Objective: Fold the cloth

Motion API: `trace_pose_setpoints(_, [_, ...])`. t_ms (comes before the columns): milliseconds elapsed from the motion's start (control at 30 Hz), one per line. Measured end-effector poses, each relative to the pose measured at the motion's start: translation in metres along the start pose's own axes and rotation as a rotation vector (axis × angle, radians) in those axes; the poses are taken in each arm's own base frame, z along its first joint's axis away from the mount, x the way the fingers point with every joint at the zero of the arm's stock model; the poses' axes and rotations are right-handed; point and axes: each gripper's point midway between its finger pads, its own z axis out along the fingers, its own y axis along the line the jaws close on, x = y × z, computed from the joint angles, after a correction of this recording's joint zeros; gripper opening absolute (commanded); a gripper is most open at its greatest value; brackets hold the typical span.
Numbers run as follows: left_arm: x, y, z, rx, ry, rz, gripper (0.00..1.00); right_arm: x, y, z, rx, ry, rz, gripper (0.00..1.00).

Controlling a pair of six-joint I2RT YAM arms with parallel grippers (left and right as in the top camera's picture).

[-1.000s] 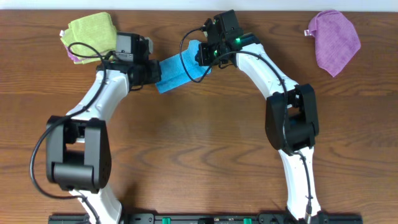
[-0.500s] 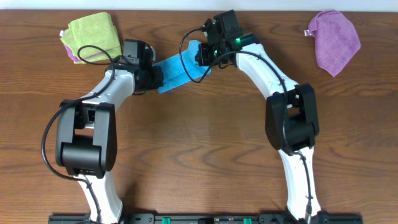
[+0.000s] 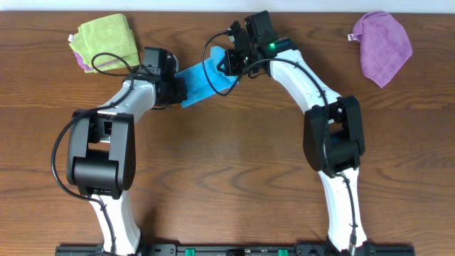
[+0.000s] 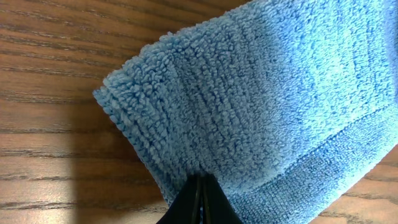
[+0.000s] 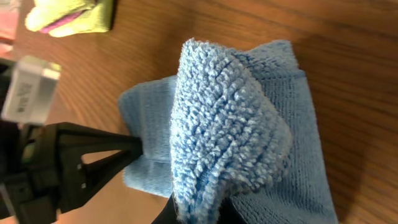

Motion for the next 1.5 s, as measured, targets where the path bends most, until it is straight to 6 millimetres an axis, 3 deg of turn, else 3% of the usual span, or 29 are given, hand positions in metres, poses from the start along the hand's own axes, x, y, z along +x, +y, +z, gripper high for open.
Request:
trace_pose_setpoints(267, [-0.001, 0.0, 0.0, 0.001, -0.002, 0.001, 0.06, -0.007, 0.023, -0.005, -0.088, -0.003, -0.024, 0.02])
trace_pose_setpoints(633, [-0.004, -0.001, 0.0, 0.004, -0.016, 0.004, 0.06, 0.011, 0.059, 0.012, -0.139, 0.046, -0.072, 0.02])
trace_pose_setpoints(1200, [-0.008, -0.003, -0.001, 0.01, -0.026, 0.003, 0.06, 0.015, 0.064, 0.018, -0.123, 0.051, -0.085, 0.02])
trace_pose_setpoints(1367, [-0.024, -0.003, -0.02, 0.007, -0.082, 0.003, 0.06, 0.015, 0.064, 0.018, -0.122, 0.052, -0.086, 0.01])
trace_pose_setpoints(1500, [-0.057, 0.004, -0.07, -0.002, -0.207, -0.012, 0.06, 0.016, 0.064, 0.018, -0.121, 0.052, -0.085, 0.01])
